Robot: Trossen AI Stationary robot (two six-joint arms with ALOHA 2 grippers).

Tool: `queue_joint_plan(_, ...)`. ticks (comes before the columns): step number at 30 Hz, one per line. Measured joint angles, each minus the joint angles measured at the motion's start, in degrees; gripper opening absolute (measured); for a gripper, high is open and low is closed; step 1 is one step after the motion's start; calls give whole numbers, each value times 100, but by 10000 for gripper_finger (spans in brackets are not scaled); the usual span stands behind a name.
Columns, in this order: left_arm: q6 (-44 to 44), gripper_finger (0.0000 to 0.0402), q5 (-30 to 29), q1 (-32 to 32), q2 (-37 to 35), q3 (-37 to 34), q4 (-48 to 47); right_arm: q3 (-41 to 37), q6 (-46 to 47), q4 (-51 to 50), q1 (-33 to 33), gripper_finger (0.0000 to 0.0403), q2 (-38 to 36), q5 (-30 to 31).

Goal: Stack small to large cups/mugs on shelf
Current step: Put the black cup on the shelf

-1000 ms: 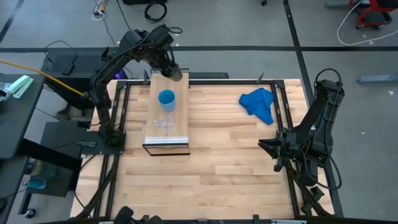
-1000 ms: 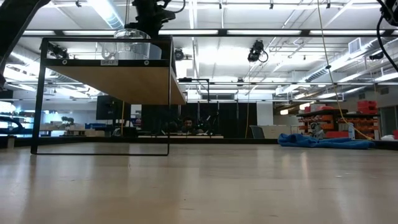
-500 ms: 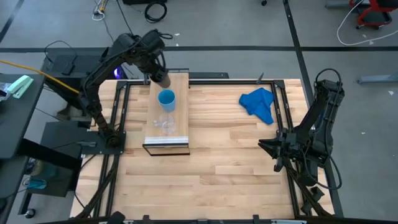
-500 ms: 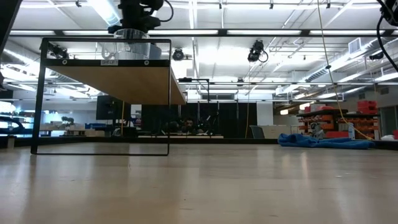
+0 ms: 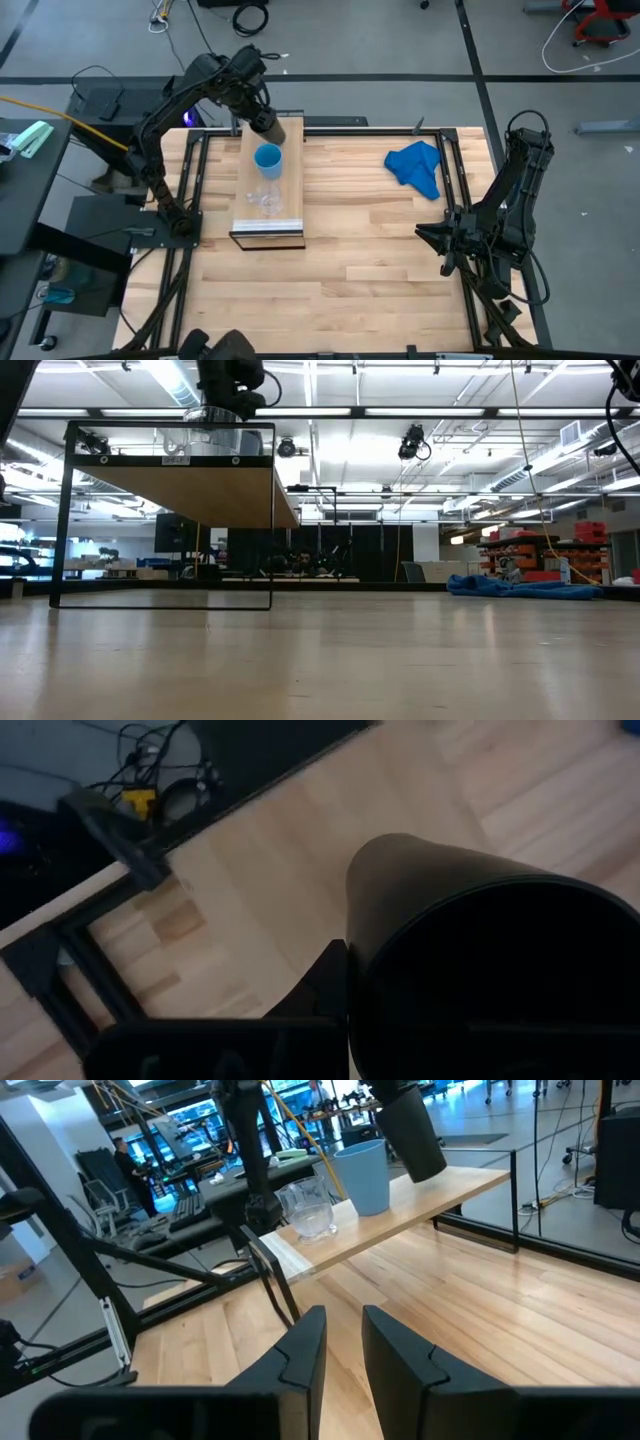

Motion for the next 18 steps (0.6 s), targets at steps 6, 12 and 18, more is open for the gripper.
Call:
queue_joint_plan(6,-65,8,0,227,52,-3,-116,0,0,0,0,75,0,0)
queue_joint_plan(12,-51,8,61,269,56,-3,-64,0,0,2,2,75,0,0)
queue_joint_plan(18,8,8,116,267,153,-1,-113,0,0,2,2,75,0,0)
